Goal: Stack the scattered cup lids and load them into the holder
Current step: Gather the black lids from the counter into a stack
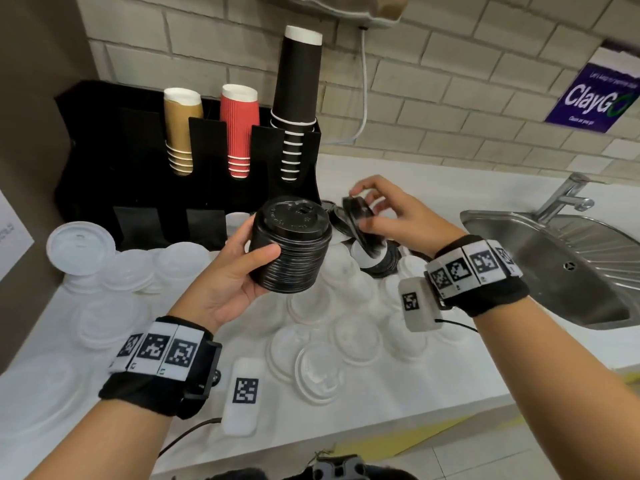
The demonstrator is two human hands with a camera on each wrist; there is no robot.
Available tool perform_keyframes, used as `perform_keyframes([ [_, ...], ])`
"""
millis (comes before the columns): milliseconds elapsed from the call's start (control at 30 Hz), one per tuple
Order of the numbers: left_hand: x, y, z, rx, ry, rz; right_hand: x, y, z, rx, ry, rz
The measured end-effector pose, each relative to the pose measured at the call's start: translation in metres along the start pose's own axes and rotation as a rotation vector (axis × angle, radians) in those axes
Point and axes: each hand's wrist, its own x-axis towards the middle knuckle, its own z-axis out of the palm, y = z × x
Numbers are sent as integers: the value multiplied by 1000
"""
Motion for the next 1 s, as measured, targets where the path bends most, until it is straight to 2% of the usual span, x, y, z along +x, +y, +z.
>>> perform_keyframes([
  [167,-3,-2,0,5,-4,-13,8,-42,20,48,-89,-151],
  [300,-7,-3,0,23,-2,-27,17,-52,29,15,-157,-167],
  [467,-9,-4,-3,45,26,-20,21,-59,36,37,-188,-216],
  [700,-10,-3,-7,29,41,-15,23,-63,39,-69,-166,-326],
  [900,-10,-2,-5,22,22,-4,20,-59,38,-33,-165,-313],
  [1000,-8,-2,-4,-2,74,8,14,-42,22,41,-66,-211],
])
